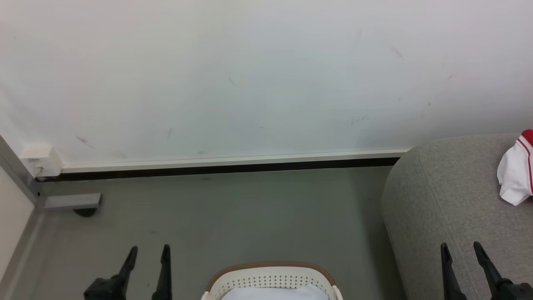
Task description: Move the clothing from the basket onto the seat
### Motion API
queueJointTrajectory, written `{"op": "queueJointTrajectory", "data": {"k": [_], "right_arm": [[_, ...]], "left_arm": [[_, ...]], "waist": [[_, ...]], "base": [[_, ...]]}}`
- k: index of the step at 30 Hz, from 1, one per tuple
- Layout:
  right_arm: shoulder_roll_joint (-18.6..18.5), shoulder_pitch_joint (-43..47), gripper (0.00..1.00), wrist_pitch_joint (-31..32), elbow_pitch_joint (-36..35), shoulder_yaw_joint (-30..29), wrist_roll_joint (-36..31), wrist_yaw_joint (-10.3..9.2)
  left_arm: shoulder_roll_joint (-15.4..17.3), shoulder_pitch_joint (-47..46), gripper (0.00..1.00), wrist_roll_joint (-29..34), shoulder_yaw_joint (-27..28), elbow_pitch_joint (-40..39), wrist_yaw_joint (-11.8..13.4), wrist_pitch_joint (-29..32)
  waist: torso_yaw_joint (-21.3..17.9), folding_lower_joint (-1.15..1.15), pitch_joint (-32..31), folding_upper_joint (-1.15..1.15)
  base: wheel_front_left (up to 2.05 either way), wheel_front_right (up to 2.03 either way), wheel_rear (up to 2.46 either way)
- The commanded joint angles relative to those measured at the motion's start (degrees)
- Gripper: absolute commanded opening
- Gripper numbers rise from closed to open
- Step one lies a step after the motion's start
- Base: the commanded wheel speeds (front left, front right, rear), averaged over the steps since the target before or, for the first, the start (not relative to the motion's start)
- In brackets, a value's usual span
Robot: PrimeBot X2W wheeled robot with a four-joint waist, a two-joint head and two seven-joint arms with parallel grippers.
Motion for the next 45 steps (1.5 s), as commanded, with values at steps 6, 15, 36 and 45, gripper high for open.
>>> {"op": "queueJointTrajectory", "data": {"k": [6, 15, 36, 45], "right_arm": [[-0.1, 0.5, 1.00, 0.0, 0.9, 1.0, 0.7, -0.15], [0.1, 0.1, 0.00, 0.1, 2.6, 1.8, 0.5, 0.00], [0.4, -0.9, 0.00, 5.2, 2.5, 0.8, 20.5, -0.02], [0.3, -1.6, 0.00, 7.4, 1.9, 0.4, 29.0, -0.03]], "left_arm": [[-1.3, 0.7, 1.00, 2.3, 1.7, 0.4, -1.2, -0.1], [-2.8, 0.3, 0.00, 3.0, 2.7, 2.1, -2.7, 0.1], [-4.8, -0.5, 0.00, -15.1, 6.5, 3.1, -6.0, 5.3], [-5.4, -1.2, 0.00, -22.7, 8.1, 2.8, -7.4, 7.4]], "waist": [[0.1, 0.00, 0.0, 0.00], [0.3, 0.00, 0.0, 0.00], [0.4, 0.01, 0.4, 0.00], [0.5, 0.01, 0.6, 0.00]], "base": [[0.00, 0.00, 0.00], [0.00, 0.00, 0.00], [0.00, 0.00, 0.00], [0.00, 0.00, 0.00]]}}
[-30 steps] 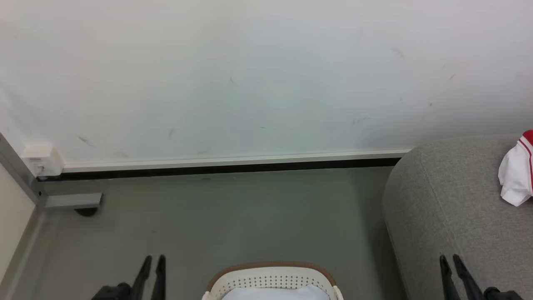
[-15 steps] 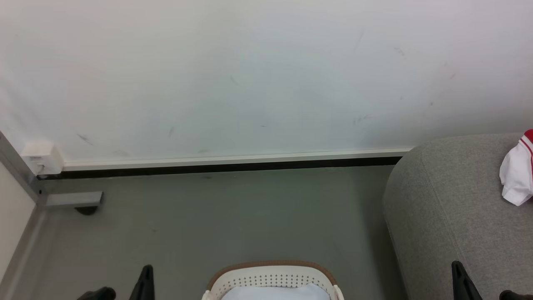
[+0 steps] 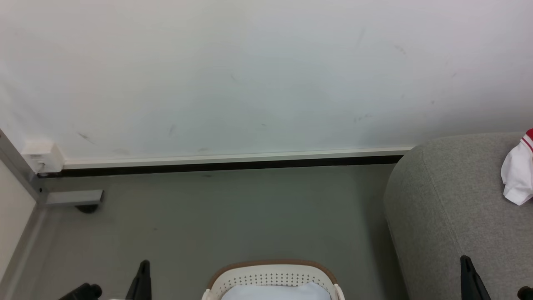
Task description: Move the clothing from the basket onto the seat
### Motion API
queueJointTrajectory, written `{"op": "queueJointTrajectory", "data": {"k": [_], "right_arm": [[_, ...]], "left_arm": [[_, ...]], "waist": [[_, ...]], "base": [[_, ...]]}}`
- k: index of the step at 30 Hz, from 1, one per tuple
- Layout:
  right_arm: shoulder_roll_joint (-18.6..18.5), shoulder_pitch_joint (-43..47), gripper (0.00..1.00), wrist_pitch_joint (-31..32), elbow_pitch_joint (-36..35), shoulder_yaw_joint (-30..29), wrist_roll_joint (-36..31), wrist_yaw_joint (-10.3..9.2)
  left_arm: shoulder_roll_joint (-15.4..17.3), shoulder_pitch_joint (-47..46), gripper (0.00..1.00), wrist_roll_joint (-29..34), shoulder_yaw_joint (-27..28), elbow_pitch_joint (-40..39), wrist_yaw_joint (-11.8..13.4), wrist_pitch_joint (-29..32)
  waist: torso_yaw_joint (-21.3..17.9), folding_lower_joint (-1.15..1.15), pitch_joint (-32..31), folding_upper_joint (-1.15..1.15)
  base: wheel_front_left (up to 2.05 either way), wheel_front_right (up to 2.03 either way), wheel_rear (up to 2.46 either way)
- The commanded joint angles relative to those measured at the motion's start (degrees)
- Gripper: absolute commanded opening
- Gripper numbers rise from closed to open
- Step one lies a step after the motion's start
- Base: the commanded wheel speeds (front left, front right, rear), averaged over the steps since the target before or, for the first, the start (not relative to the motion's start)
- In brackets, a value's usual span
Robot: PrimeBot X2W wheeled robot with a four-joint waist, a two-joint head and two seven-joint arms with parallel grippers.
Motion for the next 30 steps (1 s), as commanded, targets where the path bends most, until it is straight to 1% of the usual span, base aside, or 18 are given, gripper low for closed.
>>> {"op": "queueJointTrajectory", "data": {"k": [1, 14, 15, 30], "right_arm": [[-0.6, -1.9, 0.00, 0.5, -1.1, -0.3, 2.3, -0.03], [-0.7, -2.8, 0.00, 3.2, -1.9, -0.8, 13.0, -0.05], [-0.7, -2.8, 0.00, 3.2, -1.9, -0.8, 13.0, -0.05], [-0.8, -3.7, 0.00, 6.0, -2.6, -1.4, 23.7, -0.06]], "left_arm": [[0.2, -1.5, 0.00, -2.1, 0.8, -1.0, -0.5, 0.5], [-0.5, -2.4, 0.00, -11.7, 2.9, -1.3, -2.2, 3.2], [-0.5, -2.4, 0.00, -11.7, 2.9, -1.3, -2.2, 3.2], [-1.3, -3.3, 0.00, -21.5, 5.0, -1.5, -4.0, 5.9]], "waist": [[0.0, 0.00, 0.0, 0.00], [0.1, 0.00, 0.3, 0.00], [0.1, 0.00, 0.3, 0.00], [0.3, 0.00, 0.6, 0.00]], "base": [[0.00, 0.00, 0.00], [0.00, 0.00, 0.00], [0.00, 0.00, 0.00], [0.00, 0.00, 0.00]]}}
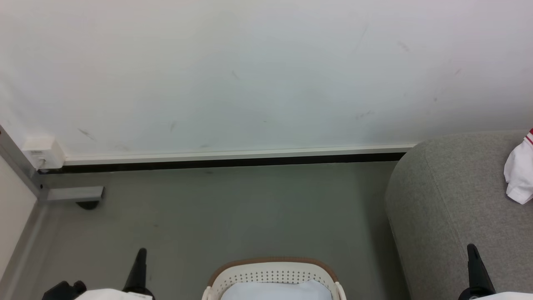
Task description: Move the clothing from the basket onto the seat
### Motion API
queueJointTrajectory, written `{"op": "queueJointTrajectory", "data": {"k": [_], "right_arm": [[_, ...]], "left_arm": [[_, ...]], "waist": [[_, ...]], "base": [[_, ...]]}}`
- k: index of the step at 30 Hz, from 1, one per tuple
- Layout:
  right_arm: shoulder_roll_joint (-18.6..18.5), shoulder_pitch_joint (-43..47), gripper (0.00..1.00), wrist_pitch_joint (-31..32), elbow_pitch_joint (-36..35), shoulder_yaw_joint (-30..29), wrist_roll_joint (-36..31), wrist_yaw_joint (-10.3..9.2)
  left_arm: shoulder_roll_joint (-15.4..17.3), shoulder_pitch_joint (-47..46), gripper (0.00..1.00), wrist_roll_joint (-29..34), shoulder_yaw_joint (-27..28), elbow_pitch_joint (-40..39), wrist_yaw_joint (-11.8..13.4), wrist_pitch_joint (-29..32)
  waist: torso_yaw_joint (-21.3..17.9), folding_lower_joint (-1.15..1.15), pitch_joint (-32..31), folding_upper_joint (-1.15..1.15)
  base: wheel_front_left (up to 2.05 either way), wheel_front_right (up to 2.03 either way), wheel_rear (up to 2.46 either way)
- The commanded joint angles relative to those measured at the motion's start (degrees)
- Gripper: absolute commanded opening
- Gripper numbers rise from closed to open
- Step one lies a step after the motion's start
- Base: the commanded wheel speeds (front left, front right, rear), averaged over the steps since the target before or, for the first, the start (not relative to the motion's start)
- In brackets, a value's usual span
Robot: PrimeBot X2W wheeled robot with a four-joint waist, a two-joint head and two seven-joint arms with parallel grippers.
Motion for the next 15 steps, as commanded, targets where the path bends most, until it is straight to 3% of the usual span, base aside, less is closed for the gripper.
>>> {"op": "queueJointTrajectory", "data": {"k": [1, 15], "right_arm": [[-0.7, -1.6, 0.00, 0.3, -0.7, -0.4, 1.2, -0.06], [-0.8, -2.2, 0.00, 2.5, -1.4, -0.8, 10.0, -0.08]], "left_arm": [[0.1, -1.2, 0.00, -1.4, 0.5, -0.7, -0.3, 0.2], [-0.5, -1.9, 0.00, -9.1, 2.3, -0.9, -1.8, 2.5]], "waist": [[0.0, -0.01, 0.0, 0.00], [0.1, -0.01, 0.3, 0.00]], "base": [[0.00, 0.00, 0.00], [0.00, 0.00, 0.00]]}}
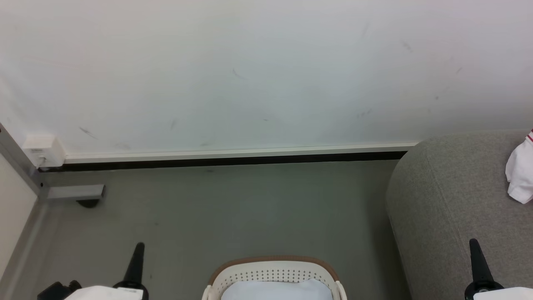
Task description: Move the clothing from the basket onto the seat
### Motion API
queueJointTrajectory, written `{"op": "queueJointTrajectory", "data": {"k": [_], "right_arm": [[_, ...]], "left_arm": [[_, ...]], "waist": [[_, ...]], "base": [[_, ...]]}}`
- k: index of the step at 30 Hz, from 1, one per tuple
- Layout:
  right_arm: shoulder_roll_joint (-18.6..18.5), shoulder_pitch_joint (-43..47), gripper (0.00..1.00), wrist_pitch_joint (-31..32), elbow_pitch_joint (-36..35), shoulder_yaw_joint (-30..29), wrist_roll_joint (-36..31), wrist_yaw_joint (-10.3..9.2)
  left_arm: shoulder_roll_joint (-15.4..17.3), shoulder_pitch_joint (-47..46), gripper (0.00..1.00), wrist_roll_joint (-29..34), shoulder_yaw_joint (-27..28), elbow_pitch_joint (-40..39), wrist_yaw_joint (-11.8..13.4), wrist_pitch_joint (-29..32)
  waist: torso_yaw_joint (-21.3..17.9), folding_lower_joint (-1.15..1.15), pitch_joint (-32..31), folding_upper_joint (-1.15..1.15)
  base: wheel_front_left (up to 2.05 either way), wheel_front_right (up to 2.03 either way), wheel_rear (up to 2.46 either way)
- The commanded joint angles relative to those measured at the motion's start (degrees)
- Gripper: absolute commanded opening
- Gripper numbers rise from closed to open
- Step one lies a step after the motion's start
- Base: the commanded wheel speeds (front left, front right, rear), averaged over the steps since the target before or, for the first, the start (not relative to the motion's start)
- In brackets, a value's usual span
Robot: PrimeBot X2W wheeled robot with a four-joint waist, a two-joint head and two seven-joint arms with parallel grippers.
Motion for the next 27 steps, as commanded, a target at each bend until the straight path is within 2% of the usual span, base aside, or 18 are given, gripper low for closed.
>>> {"op": "queueJointTrajectory", "data": {"k": [1, 27], "right_arm": [[-0.7, -1.3, 0.00, 0.4, -0.8, -0.2, 1.3, -0.08], [-0.8, -2.4, 0.00, 3.9, -1.6, -0.9, 14.9, -0.11]], "left_arm": [[0.1, -1.2, 0.00, -1.1, 0.5, -0.5, -0.4, 0.5], [-0.9, -2.2, 0.00, -13.4, 3.2, -0.8, -2.7, 3.9]], "waist": [[0.0, 0.00, 0.0, 0.00], [0.2, -0.01, 0.6, 0.00]], "base": [[0.00, 0.00, 0.00], [0.00, 0.00, 0.00]]}}
